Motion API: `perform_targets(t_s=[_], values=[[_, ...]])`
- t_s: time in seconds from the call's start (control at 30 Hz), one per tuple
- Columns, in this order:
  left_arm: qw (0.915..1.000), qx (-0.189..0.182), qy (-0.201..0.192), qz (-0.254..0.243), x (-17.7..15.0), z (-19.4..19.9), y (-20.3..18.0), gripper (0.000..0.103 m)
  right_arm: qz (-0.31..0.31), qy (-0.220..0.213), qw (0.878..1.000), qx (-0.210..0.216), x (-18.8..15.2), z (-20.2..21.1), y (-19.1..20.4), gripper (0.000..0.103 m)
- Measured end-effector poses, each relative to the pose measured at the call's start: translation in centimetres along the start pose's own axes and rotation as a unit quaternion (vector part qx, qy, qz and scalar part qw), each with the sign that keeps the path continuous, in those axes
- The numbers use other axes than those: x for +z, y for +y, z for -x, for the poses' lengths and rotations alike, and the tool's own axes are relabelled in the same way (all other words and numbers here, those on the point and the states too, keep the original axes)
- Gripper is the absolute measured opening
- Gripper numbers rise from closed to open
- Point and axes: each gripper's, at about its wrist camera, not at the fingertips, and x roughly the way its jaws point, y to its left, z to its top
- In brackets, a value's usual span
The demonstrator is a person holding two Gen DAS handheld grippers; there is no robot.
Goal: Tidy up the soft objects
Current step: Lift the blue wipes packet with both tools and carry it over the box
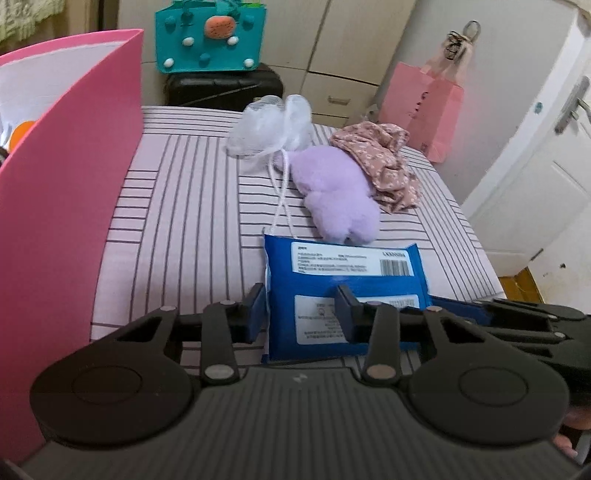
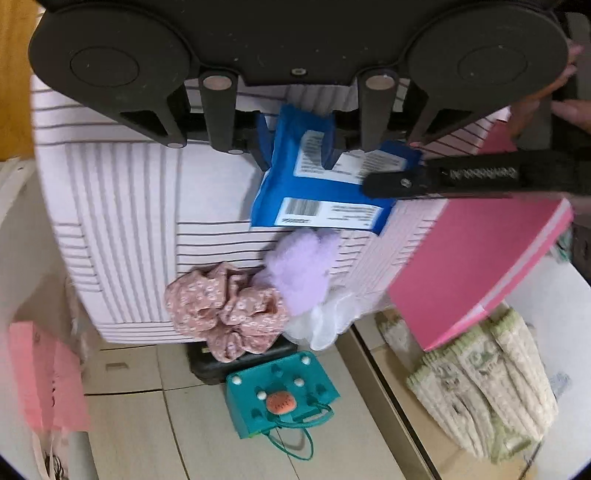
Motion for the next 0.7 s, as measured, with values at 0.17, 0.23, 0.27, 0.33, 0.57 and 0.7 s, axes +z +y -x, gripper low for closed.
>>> perform_targets(t_s=[0.17, 0.23, 0.27, 0.33, 0.57, 0.7], values=[[0.9998, -0.002, -0.011, -0.017, -0.6, 0.4, -0.4, 0.033, 0.005, -0.009, 1.0, -0.014, -0.3, 0.0, 0.6, 0.029], [0.9997, -0.007, -0.012, -0.018, -0.8, 0.7, -0.5, 0.033, 0.009, -0.008, 1.0, -0.018, -0.3, 0.1, 0.9, 0.029], [0.9997, -0.013, -0.011, -0.017, -1.0, 0.8, -0.6, 0.033, 0.01, -0.008, 1.0, -0.019, -0.4, 0.2, 1.1, 0.029], [0.9996, -0.024, -0.009, -0.013, -1.2, 1.2, -0.6, 0.033, 0.014, -0.006, 1.0, -0.022, -0.5, 0.3, 1.3, 0.029], [0.9989, -0.034, -0.003, -0.033, -2.1, 3.1, -1.4, 0.033, 0.008, 0.012, 1.0, -0.023, -1.3, 1.7, 2.3, 0.032], [0.9983, -0.036, 0.01, -0.045, -2.5, 4.9, -1.7, 0.033, 0.016, 0.019, 1.0, -0.013, -1.8, 3.3, 3.4, 0.037]])
